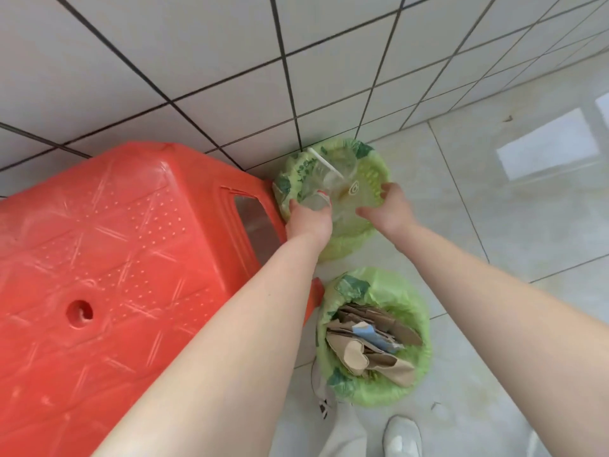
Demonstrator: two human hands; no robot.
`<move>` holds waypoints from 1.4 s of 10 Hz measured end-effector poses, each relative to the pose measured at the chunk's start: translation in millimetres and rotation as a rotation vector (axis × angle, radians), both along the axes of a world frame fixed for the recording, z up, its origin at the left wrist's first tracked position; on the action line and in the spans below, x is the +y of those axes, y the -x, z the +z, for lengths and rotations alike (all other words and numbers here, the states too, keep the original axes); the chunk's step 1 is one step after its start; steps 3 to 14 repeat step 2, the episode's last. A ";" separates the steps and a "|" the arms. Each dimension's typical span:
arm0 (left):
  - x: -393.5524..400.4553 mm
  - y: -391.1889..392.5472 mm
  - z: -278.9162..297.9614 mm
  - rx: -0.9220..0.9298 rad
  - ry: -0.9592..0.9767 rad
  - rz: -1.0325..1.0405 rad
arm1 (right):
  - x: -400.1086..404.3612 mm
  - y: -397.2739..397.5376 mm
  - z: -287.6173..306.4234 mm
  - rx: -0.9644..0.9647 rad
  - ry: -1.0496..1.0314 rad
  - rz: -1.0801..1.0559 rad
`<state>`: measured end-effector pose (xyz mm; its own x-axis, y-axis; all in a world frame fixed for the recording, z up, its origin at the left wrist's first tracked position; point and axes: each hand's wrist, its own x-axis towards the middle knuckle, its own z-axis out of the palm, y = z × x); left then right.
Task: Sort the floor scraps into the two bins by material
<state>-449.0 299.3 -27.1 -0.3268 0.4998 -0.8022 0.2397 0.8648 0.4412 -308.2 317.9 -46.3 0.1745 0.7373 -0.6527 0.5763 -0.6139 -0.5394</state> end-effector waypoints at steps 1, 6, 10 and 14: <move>-2.6 1.3 -1.5 0.109 -0.032 -0.044 | -12.8 -6.1 0.6 0.003 0.006 0.004; -1.9 3.3 8.2 0.172 -0.047 -0.047 | -19.4 -15.2 8.5 -0.007 0.020 -0.026; -1.9 3.3 8.2 0.172 -0.047 -0.047 | -19.4 -15.2 8.5 -0.007 0.020 -0.026; -1.9 3.3 8.2 0.172 -0.047 -0.047 | -19.4 -15.2 8.5 -0.007 0.020 -0.026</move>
